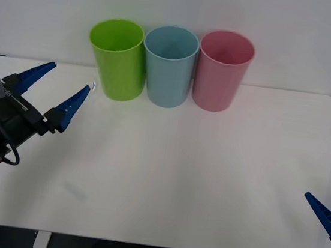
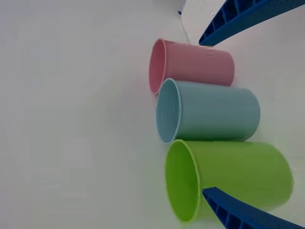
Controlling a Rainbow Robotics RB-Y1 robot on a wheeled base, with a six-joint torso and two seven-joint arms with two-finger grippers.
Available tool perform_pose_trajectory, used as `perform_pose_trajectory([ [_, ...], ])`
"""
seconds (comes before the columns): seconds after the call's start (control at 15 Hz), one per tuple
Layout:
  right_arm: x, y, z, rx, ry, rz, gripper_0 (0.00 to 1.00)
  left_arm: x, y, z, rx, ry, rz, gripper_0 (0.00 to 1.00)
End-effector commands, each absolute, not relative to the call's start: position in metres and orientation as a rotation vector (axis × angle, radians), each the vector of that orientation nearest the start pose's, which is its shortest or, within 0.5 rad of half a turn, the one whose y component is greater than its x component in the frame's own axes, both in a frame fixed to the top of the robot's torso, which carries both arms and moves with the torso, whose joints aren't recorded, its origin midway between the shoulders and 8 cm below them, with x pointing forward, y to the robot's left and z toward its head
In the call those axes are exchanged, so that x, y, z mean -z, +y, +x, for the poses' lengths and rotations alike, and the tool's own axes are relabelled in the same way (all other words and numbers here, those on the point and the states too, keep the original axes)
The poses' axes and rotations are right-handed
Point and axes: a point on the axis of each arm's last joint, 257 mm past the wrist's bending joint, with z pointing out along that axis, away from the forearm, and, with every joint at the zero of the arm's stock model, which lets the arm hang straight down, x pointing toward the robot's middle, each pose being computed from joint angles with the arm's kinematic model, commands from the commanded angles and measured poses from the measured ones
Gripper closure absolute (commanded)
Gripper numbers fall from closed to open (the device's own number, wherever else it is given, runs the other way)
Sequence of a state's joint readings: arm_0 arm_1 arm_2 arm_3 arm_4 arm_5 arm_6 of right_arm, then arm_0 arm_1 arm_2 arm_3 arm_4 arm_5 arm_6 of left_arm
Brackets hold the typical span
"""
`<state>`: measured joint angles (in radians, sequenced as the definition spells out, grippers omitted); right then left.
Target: Grasp the object on the table and drop it into the matching bin: aluminum can to the light blue bin, PET bottle to the pink bin.
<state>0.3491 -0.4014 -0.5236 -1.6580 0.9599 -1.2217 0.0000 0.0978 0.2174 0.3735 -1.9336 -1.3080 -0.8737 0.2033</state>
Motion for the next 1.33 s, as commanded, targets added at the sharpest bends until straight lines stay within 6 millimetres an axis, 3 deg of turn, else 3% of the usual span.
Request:
perform_pose_trajectory([
  [0.07,0.169,-0.330,0.342,-0.567,1.441,-0.465,0.00,0.084,0.256,0.420,0.410,1.333,0.469,0.00],
  [0.8,0.169,-0.330,0.342,-0.567,1.441,-0.465,0.00,0.130,0.332,0.352,0.267,1.526,0.533,0.00],
  [1.33,0.169,-0.330,0.342,-0.567,1.441,-0.465,0.00,0.150,0.346,0.329,0.272,1.589,0.484,0.00],
])
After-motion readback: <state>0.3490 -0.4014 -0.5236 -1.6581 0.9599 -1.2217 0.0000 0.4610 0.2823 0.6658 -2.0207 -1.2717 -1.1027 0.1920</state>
